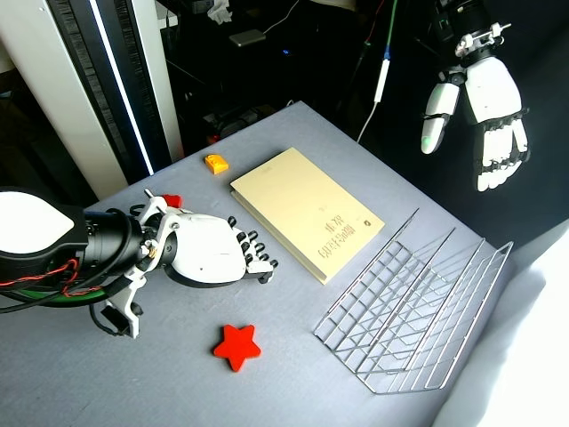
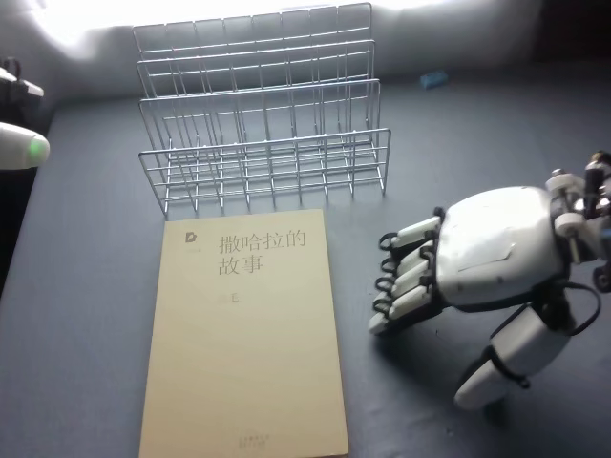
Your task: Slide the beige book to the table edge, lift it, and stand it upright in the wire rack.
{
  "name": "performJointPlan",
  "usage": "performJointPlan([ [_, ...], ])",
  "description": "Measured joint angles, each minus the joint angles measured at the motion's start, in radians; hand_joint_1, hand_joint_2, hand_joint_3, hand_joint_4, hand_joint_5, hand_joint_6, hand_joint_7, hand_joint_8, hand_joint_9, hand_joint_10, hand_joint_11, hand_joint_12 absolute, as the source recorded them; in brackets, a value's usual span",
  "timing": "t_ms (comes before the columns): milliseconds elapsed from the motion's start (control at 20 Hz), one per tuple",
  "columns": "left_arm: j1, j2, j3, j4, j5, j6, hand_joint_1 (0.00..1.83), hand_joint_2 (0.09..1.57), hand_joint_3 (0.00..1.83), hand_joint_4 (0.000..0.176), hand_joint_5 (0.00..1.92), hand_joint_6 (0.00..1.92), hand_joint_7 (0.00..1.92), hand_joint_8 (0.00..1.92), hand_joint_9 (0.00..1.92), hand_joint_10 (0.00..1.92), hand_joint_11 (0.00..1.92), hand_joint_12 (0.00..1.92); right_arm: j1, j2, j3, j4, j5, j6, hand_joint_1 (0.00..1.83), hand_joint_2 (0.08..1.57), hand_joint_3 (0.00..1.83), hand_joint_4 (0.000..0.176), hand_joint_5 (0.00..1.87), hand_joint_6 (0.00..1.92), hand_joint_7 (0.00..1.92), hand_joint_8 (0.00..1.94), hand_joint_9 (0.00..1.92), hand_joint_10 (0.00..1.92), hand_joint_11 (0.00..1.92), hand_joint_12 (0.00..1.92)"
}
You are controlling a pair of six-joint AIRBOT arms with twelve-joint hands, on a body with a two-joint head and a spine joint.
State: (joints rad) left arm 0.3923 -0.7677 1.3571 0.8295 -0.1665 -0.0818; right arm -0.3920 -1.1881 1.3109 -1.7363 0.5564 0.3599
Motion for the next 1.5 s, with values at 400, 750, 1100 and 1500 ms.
performJointPlan([
  [400,0.007,0.029,-0.038,-0.006,0.151,-0.114,0.13,1.19,0.0,0.0,0.33,0.0,0.33,0.0,0.29,0.01,0.0,0.65,0.021,-0.059,0.046,-0.004,0.012,-0.024,0.2,1.11,0.0,0.0,0.32,0.0,0.33,0.0,0.34,0.0,0.0,0.88],
  [750,0.034,0.05,-0.085,-0.014,0.296,-0.544,0.14,1.18,0.0,0.0,0.33,0.0,0.32,0.0,0.27,0.0,0.0,0.66,0.029,-0.112,0.067,-0.003,0.016,-0.027,0.24,1.1,0.0,0.0,0.35,0.01,0.34,0.0,0.35,0.0,0.0,0.88],
  [1100,0.066,0.084,-0.101,0.001,0.288,-0.7,0.15,1.18,0.0,0.0,0.34,0.0,0.34,0.0,0.32,0.0,0.0,0.85,0.047,-0.152,0.092,-0.003,0.011,-0.033,0.25,1.09,0.0,0.0,0.33,0.0,0.32,0.0,0.33,0.0,0.0,0.86],
  [1500,0.083,0.077,-0.083,0.012,0.334,-0.71,0.16,1.17,0.0,0.0,0.33,0.0,0.34,0.0,0.31,0.0,0.0,0.85,0.058,-0.178,0.119,-0.003,0.004,-0.035,0.22,1.09,0.0,0.0,0.35,0.01,0.33,0.0,0.34,0.01,0.0,0.87],
])
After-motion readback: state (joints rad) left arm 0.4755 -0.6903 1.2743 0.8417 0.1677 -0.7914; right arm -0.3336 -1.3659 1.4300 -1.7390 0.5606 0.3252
